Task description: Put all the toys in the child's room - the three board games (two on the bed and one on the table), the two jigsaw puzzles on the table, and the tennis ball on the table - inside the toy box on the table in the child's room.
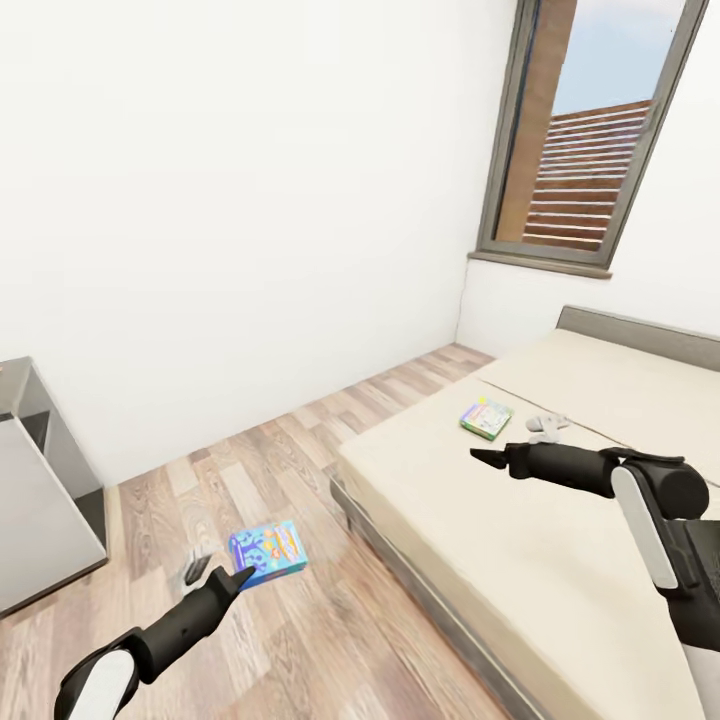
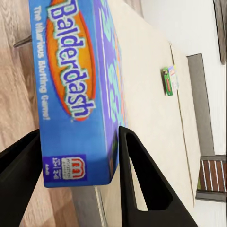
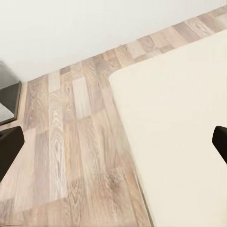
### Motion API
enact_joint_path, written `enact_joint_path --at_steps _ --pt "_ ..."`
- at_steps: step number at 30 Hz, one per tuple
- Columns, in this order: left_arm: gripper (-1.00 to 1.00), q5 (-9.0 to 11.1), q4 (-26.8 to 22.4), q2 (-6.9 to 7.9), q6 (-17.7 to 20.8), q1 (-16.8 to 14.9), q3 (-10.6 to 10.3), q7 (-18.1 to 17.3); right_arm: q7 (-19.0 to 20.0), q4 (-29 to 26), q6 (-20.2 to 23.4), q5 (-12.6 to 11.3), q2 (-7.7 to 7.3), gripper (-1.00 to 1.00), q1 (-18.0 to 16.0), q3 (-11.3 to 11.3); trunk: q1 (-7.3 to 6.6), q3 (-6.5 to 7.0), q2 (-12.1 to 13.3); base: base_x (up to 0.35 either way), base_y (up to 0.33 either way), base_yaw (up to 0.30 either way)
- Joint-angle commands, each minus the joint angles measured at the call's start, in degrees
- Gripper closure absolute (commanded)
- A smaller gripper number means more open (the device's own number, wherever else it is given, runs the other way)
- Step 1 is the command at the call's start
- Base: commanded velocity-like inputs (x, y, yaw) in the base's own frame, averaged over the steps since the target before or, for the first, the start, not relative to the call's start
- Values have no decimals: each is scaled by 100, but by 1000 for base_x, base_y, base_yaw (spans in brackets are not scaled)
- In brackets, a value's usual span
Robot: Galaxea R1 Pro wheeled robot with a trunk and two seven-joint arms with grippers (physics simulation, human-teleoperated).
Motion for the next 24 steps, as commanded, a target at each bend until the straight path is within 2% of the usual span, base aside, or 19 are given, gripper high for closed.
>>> enact_joint_path --at_steps 1,5,8,10,13,17,19,20,23,24 --pt "100 28 15 -4 44 2 16 -41 35 -4 26 31 11 -100 -14 125 -23 13 39 0 0 295" --pt "100 49 -1 -16 13 13 23 -92 -136 17 26 53 88 -100 -13 588 -111 83 200 0 0 282" --pt "100 54 -33 -25 -143 19 -17 -128 -384 46 -252 63 408 -100 5 1059 -177 135 320 0 0 140" --pt "100 77 -50 -34 -166 21 -29 -147 -464 68 -398 68 538 -100 12 1238 -221 170 400 0 0 61" --pt "100 81 -42 -42 -189 22 -41 -162 -525 85 -505 70 616 -100 17 1356 -287 224 520 0 0 26" --pt "100 86 -110 -73 -179 23 -107 -153 -553 75 -537 65 641 -100 23 1397 -375 296 681 0 0 7" --pt "100 72 -148 -78 -179 23 -125 -100 -557 62 -531 61 648 -100 38 1406 -419 332 761 0 0 3" --pt "100 84 -244 -82 -175 28 -176 53 -567 39 -519 60 665 -100 63 1409 -441 349 801 0 0 1" --pt "100 104 -333 -81 -162 72 -182 108 -572 31 -520 61 673 -100 72 1411 -507 403 921 0 0 0" --pt "100 129 -511 -42 -154 173 -165 126 -570 12 -508 59 676 -100 79 1412 -529 421 962 0 0 0"
